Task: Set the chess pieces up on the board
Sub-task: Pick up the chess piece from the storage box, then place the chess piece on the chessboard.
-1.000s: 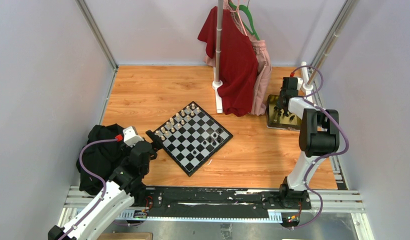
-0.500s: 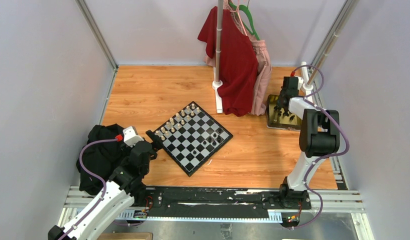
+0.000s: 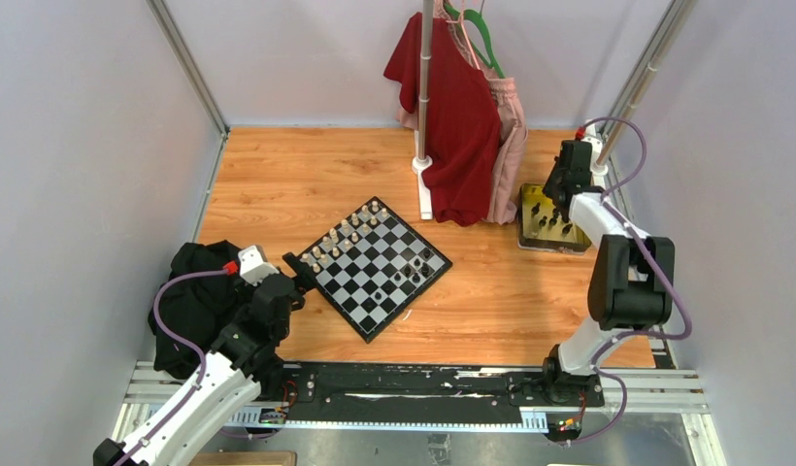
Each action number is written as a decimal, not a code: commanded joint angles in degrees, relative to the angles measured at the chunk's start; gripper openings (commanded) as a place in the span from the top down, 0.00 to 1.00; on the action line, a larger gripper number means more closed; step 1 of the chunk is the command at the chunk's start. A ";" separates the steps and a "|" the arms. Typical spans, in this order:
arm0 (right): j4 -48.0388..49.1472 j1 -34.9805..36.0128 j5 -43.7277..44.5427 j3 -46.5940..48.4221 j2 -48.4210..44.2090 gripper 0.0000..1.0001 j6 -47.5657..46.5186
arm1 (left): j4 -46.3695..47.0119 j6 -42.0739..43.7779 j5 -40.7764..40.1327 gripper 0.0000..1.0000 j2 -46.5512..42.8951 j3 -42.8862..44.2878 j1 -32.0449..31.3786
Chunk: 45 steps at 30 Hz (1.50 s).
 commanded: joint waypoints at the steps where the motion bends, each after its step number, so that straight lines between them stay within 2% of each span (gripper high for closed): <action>1: -0.75 1.14 -0.11 -2.79 -6.23 1.00 0.10 | 1.53 0.25 -0.69 0.00 -0.71 -0.30 -0.37; 3: -1.88 2.37 0.26 -4.48 -9.20 1.00 -0.21 | 1.36 0.25 -0.69 0.00 -0.83 -0.23 -0.37; 12: -8.73 15.84 -0.13 -8.68 -21.98 1.00 -2.75 | 1.02 0.16 -0.78 0.00 -1.42 -0.35 -0.37; 19: -15.70 28.74 0.11 -9.38 -26.49 1.00 -4.70 | 0.55 0.07 -0.87 0.00 -2.70 -0.58 -0.37; 24: -18.45 35.72 0.09 -9.87 -27.16 1.00 -5.11 | 0.81 -0.02 -0.89 0.00 -2.20 -0.57 -0.37; 31: -19.10 46.35 5.06 -11.37 -26.74 1.00 -4.86 | 1.56 0.14 -0.80 0.00 -0.44 -0.23 -0.37; 37: -18.83 51.40 3.97 -12.73 -25.73 1.00 -4.83 | 2.51 0.83 -0.10 0.00 0.70 -0.10 -0.36; 45: -17.34 56.19 1.14 -10.84 -19.69 1.00 -5.56 | 3.09 1.13 0.24 0.00 2.01 0.06 -0.37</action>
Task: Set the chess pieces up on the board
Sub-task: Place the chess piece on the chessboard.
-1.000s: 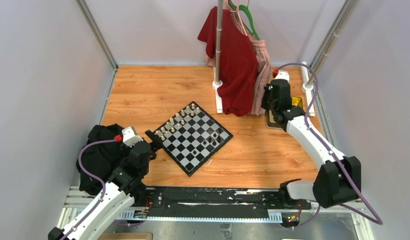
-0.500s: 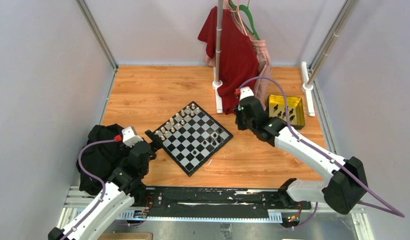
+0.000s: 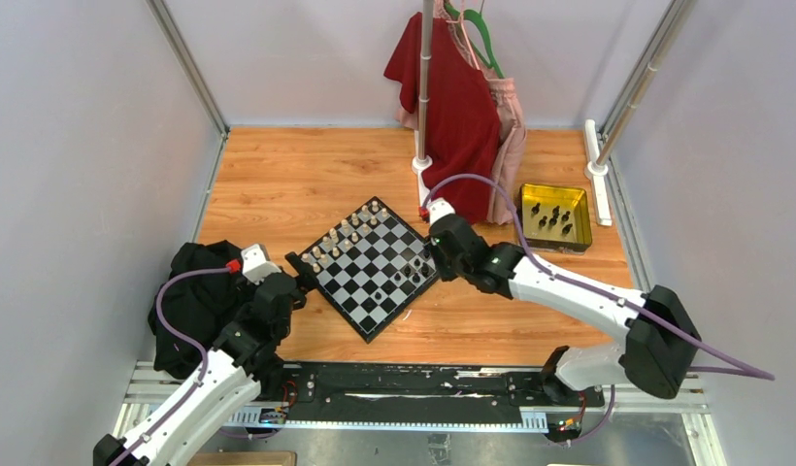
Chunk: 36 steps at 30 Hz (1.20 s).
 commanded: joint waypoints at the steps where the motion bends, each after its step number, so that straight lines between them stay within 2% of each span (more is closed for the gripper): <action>1: 0.60 3.61 -1.55 1.81 3.87 1.00 -1.39 | 2.05 0.62 -0.38 0.00 0.27 0.10 -0.37; 14: 2.40 9.34 -4.30 7.75 13.59 1.00 -2.23 | 2.51 1.01 0.06 0.00 1.04 0.31 -0.37; 36: 3.80 11.77 -7.53 11.56 21.83 1.00 -1.99 | 2.58 1.20 0.24 0.00 0.35 -0.02 -0.37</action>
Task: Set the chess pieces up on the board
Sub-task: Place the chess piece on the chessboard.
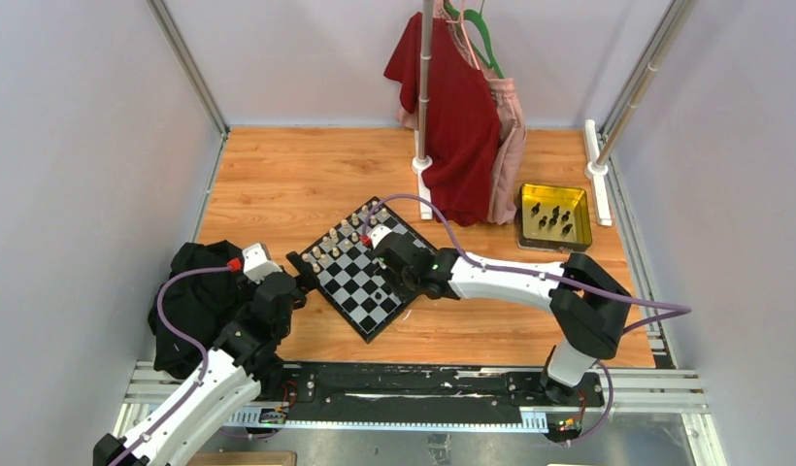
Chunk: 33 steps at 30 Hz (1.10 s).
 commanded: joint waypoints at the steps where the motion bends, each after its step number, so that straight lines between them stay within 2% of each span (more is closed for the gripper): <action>1: 0.83 0.89 -0.90 1.50 1.30 1.00 -0.50 | 1.67 0.26 -0.55 0.00 0.05 0.01 -0.37; 13: 1.32 0.89 -1.49 1.06 2.77 1.00 -0.14 | 1.86 0.26 -0.55 0.00 0.62 0.08 -0.37; 18: 1.21 0.89 -1.61 0.78 2.39 0.84 -0.10 | 1.86 0.34 -0.47 0.00 0.62 0.12 -0.37; 25: 0.77 1.19 -1.18 0.79 2.01 0.70 -0.01 | 1.95 0.41 -0.29 0.00 0.62 0.08 -0.37; 33: 0.18 1.74 -0.64 0.61 1.06 0.68 0.00 | 1.95 0.41 -0.20 0.00 0.79 0.11 -0.37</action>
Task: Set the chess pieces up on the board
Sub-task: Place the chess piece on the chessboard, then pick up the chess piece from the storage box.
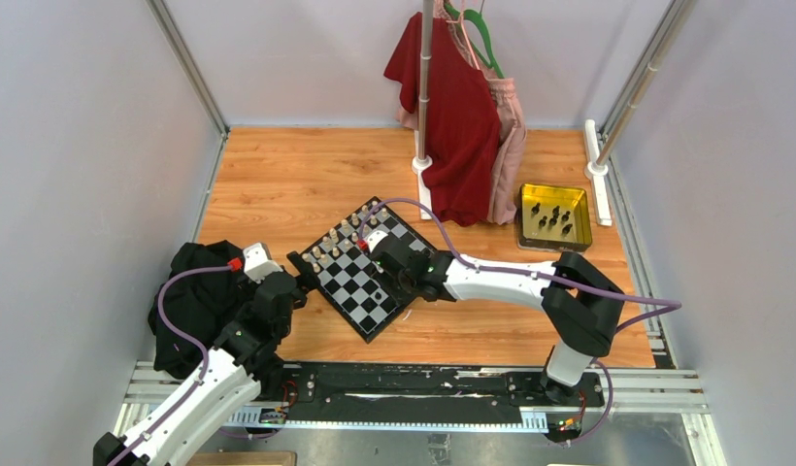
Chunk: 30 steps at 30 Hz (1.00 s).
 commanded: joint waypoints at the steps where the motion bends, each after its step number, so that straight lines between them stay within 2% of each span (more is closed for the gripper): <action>1: -0.98 1.17 0.69 0.61 -1.22 0.67 -0.02 | 1.56 0.41 -0.42 0.00 0.27 0.17 -0.37; 17: -3.65 2.19 6.27 1.04 -7.72 0.66 -0.47 | 1.11 0.32 -0.42 0.00 -0.18 0.14 -0.37; 22: -3.78 1.96 13.16 1.28 -13.17 0.64 -1.99 | 0.99 0.32 -0.53 0.00 -0.30 0.17 -0.37; 25: -3.83 -0.10 17.40 1.24 -16.93 0.63 -3.22 | 0.77 0.24 -0.51 0.00 -0.53 0.22 -0.37; 30: -3.50 -8.12 20.49 -0.97 -24.61 0.63 -3.01 | 0.58 0.23 -0.51 0.00 -1.34 0.01 -0.37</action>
